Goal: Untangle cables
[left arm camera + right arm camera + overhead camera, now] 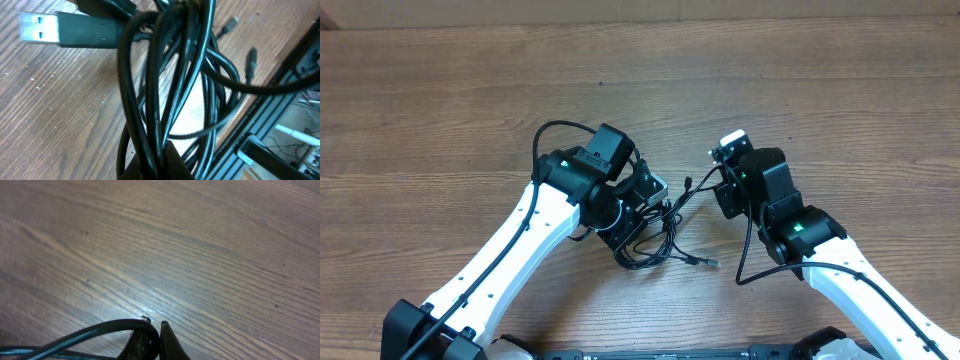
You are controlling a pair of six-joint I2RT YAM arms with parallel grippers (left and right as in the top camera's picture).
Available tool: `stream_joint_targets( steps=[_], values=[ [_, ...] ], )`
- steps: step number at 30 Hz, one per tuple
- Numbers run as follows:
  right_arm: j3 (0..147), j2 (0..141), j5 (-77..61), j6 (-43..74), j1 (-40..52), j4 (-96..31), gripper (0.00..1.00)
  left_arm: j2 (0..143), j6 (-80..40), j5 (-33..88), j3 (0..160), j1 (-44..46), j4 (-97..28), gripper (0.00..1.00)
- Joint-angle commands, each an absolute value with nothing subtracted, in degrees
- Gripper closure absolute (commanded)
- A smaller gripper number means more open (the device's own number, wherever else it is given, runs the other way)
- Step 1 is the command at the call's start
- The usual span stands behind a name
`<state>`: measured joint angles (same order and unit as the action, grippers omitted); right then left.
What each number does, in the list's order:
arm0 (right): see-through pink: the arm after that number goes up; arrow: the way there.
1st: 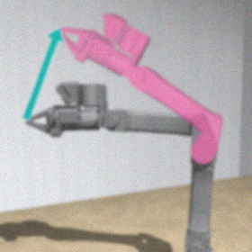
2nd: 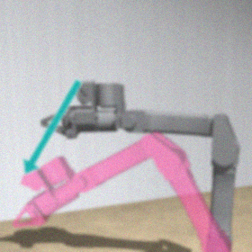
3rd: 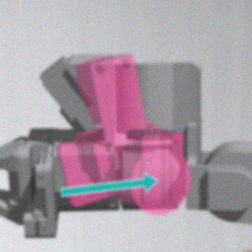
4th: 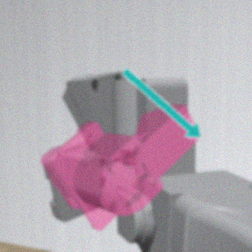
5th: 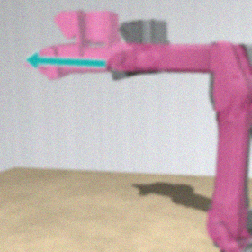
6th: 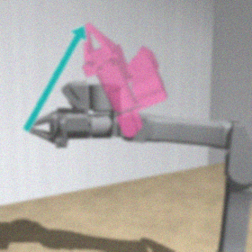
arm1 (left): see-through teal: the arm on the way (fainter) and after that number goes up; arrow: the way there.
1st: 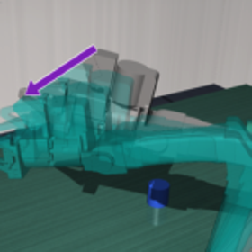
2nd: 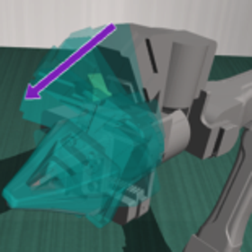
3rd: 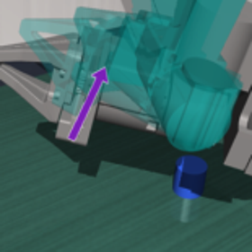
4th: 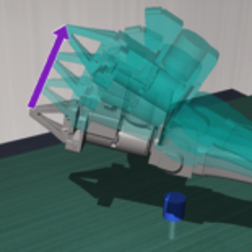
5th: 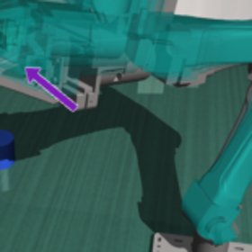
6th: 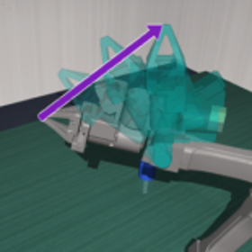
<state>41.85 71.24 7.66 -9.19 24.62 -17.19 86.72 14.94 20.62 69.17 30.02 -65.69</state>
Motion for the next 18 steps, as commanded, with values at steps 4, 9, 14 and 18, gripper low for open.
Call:
stream_joint_targets(
  steps=[4,9,14,18],
  values=[
    [42.46,70.63,18.41,-3.55,18.28,-12.99,0.96,86.89,21.96,25.85,68.62,30.04,-72.2,0.96],
    [42.46,70.63,18.39,1.45,16.93,-12.25,0.96,86.89,24.45,29.39,68.62,30.04,-71.59,0.96],
    [42.46,70.63,18.39,9.43,14.83,-12.27,0.96,86.89,24.49,29.52,68.62,30.04,-71.5,0.96],
    [42.46,70.63,18.37,15.27,12.19,-13.39,0.96,86.89,24.43,29.17,68.62,30.02,-71.05,0.96]
  ],
)
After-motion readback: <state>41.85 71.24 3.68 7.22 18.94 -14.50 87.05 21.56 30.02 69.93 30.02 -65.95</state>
